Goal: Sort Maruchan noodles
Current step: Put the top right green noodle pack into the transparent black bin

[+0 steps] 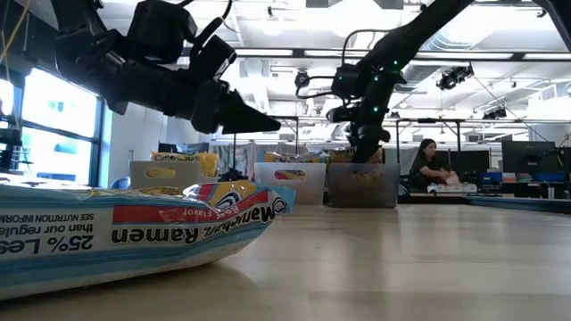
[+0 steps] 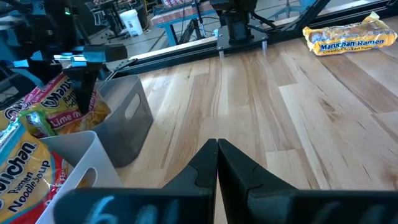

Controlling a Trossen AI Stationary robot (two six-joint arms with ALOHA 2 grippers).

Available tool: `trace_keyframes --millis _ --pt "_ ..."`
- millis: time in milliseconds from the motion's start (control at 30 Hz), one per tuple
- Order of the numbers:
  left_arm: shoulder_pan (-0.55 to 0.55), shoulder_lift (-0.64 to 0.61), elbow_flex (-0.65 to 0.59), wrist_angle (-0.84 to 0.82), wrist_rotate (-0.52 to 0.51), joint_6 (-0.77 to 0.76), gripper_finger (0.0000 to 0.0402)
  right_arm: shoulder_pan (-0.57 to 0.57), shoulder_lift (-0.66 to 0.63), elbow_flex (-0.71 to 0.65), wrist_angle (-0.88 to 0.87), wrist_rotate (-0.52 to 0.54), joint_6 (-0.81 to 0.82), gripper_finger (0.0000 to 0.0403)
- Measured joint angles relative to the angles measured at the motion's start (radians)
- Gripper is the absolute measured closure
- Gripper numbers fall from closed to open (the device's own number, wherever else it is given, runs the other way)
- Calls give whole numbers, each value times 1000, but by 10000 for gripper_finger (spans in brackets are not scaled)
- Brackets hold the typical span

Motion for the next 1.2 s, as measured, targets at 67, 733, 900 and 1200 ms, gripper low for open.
trace_keyframes --millis 67,733,900,1200 --pt "0 0 0 0 0 0 399 0 0 0 0 3 21 218" --pt "0 0 0 -1 0 1 399 54 0 189 -217 2 107 197" --pt "0 0 0 -15 0 1 399 79 0 253 -276 62 159 212" --pt "0 0 0 -16 0 1 399 149 0 225 -406 -5 220 320"
